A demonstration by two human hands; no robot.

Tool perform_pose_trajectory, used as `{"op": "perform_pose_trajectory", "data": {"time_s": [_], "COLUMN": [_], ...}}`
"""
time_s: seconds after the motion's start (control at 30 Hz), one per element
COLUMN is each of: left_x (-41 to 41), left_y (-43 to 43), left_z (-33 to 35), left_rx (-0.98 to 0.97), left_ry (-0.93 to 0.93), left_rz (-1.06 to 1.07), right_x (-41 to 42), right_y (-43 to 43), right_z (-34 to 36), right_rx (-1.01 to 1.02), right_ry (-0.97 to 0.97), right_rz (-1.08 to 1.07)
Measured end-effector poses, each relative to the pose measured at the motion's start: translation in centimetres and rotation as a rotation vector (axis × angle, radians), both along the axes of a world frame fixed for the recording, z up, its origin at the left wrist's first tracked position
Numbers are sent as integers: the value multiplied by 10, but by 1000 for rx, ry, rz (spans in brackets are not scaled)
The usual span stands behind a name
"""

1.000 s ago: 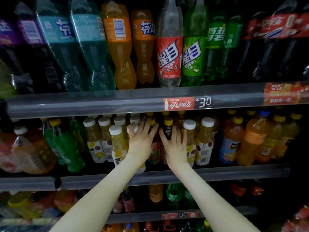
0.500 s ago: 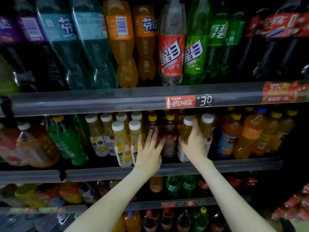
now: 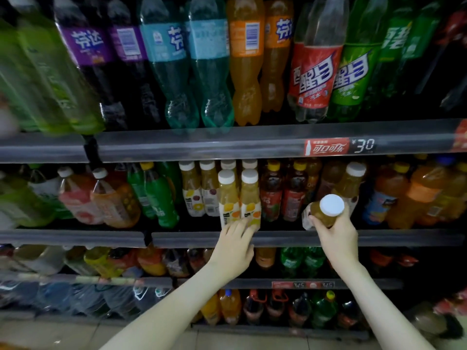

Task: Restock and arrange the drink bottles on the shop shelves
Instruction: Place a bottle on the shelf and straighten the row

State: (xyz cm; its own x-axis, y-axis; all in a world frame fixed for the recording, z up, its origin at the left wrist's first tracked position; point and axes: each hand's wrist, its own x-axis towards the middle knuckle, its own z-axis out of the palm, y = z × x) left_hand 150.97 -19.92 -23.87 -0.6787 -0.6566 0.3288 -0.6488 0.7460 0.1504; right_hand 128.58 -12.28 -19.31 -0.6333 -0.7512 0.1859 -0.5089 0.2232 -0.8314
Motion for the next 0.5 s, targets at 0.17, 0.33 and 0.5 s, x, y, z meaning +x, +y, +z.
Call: {"op": "perform_pose_trajectory", "data": {"time_s": [0.17,0.33,0.5], "left_x": [38,52,90], "left_y": [3,3,1], "left_z": [15,40,46], "left_rx": [236,416,601], "left_ry": [117,280,369], "left_rz": [8,-4,245], "right_x": [57,141,191], "right_y": [9,5,-12], "right_z": [37,54,46], "right_rx": [-29,-49,28], "right_ry": [-49,-234,-293], "right_rz": [40,191,462]}}
